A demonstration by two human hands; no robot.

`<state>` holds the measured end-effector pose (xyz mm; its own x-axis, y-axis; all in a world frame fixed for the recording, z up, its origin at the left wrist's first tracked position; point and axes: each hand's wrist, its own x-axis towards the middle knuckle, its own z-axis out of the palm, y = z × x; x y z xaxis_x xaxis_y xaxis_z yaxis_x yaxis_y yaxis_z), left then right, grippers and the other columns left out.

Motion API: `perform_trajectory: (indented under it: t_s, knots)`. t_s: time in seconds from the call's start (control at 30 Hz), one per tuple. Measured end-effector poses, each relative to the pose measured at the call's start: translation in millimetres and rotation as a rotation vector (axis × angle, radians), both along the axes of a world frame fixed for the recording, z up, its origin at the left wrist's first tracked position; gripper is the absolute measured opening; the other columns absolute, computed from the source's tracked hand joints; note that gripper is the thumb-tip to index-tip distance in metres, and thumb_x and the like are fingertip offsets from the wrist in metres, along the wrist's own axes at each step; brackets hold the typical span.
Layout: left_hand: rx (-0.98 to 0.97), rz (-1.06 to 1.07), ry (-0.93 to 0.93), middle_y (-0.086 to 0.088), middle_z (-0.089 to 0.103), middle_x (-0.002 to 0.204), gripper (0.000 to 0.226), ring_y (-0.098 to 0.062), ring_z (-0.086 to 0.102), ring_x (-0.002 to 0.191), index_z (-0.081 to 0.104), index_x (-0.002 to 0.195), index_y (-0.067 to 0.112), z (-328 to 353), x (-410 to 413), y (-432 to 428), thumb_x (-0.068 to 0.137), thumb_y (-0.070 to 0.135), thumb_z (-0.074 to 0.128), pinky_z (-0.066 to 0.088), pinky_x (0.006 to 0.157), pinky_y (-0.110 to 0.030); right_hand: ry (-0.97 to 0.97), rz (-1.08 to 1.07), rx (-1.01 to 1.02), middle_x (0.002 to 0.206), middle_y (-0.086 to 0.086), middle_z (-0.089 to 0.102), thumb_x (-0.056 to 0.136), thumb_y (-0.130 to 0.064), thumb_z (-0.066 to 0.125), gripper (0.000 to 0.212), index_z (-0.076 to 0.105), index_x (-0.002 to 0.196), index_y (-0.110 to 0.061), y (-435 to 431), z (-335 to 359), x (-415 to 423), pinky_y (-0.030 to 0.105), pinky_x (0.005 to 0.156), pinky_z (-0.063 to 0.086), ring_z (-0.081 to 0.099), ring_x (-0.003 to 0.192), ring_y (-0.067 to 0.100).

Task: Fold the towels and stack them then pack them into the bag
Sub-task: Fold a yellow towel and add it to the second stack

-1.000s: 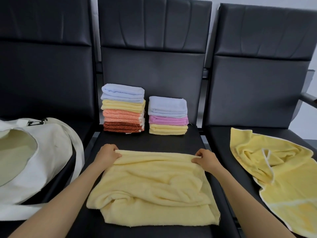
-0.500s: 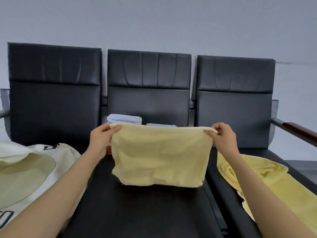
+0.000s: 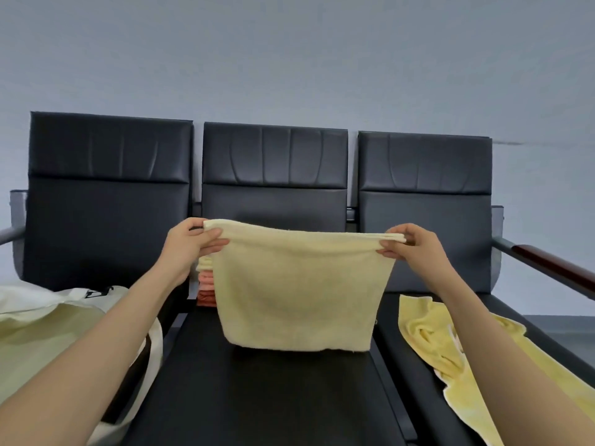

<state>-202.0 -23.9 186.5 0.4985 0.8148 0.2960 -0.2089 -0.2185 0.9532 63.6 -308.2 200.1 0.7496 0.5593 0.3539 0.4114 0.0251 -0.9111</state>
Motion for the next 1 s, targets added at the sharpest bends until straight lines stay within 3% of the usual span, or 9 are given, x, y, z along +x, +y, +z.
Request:
perform_trajectory:
  t_s: [0.17,0.27,0.33,0.47,0.57,0.67,0.87,1.0]
  knots:
    - [-0.011,-0.012,-0.011,0.0,0.075,0.076,0.012,-0.018,0.073,0.076,0.067,0.089,0.011,2,-5,1,0.081,0.005,0.073,0.059,0.073,-0.023,0.086,-0.01,0.066,0.091,0.017,0.071,0.093,-0.014,0.061,0.016,0.063,0.105,-0.004,4,2,2,0.024,0.065,0.06,0.072,0.071,0.02]
    - [-0.049,-0.002,-0.018,-0.002,0.075,0.08,0.014,-0.019,0.073,0.08,0.067,0.091,0.006,-2,-2,6,0.079,0.007,0.075,0.059,0.071,-0.021,0.185,0.013,0.027,0.105,0.013,0.066,0.097,-0.021,0.055,0.025,0.057,0.115,-0.004,11,0,3,0.027,0.062,0.061,0.073,0.076,0.027]
    - [-0.077,0.001,0.005,-0.006,0.074,0.09,0.016,-0.021,0.073,0.083,0.064,0.095,0.004,-7,3,12,0.082,0.008,0.073,0.059,0.071,-0.023,0.257,0.068,-0.019,0.112,0.013,0.063,0.099,-0.024,0.051,0.025,0.054,0.117,-0.006,18,-5,4,0.031,0.067,0.061,0.073,0.082,0.03]
    - [-0.055,-0.036,0.13,-0.012,0.067,0.112,0.014,-0.024,0.07,0.095,0.056,0.104,0.007,-18,16,20,0.093,0.012,0.062,0.054,0.084,-0.032,0.336,0.118,-0.05,0.12,0.013,0.061,0.102,-0.023,0.043,0.025,0.051,0.119,-0.006,32,-18,6,0.033,0.086,0.057,0.07,0.095,0.024]
    - [0.028,-0.035,0.058,-0.012,0.067,0.111,0.007,-0.024,0.066,0.105,0.057,0.095,0.014,-14,18,21,0.092,0.016,0.063,0.05,0.094,-0.036,0.328,0.111,0.06,0.124,0.012,0.06,0.103,-0.021,0.041,0.021,0.051,0.117,-0.008,38,-20,6,0.035,0.099,0.048,0.064,0.107,0.021]
    - [0.103,-0.018,0.0,-0.009,0.068,0.105,0.006,-0.021,0.065,0.102,0.057,0.093,0.019,-9,11,18,0.092,0.02,0.063,0.049,0.095,-0.039,0.3,0.129,0.119,0.122,0.009,0.061,0.103,-0.023,0.041,0.018,0.053,0.111,-0.012,39,-16,4,0.035,0.103,0.045,0.063,0.111,0.019]
    - [0.161,-0.03,0.133,-0.011,0.07,0.103,0.021,-0.015,0.071,0.092,0.055,0.102,0.0,-29,-18,14,0.092,0.017,0.062,0.054,0.089,-0.033,0.322,0.201,-0.073,0.121,0.009,0.062,0.101,-0.025,0.045,0.023,0.054,0.118,-0.011,32,-25,2,0.036,0.098,0.05,0.068,0.103,0.019]
    - [0.053,-0.158,0.357,-0.015,0.073,0.096,0.027,-0.028,0.073,0.083,0.057,0.105,0.001,-45,-46,9,0.088,0.02,0.066,0.06,0.078,-0.03,0.392,0.253,-0.299,0.118,0.009,0.063,0.1,-0.024,0.049,0.024,0.053,0.121,-0.014,19,-37,-8,0.039,0.092,0.055,0.071,0.097,0.024]
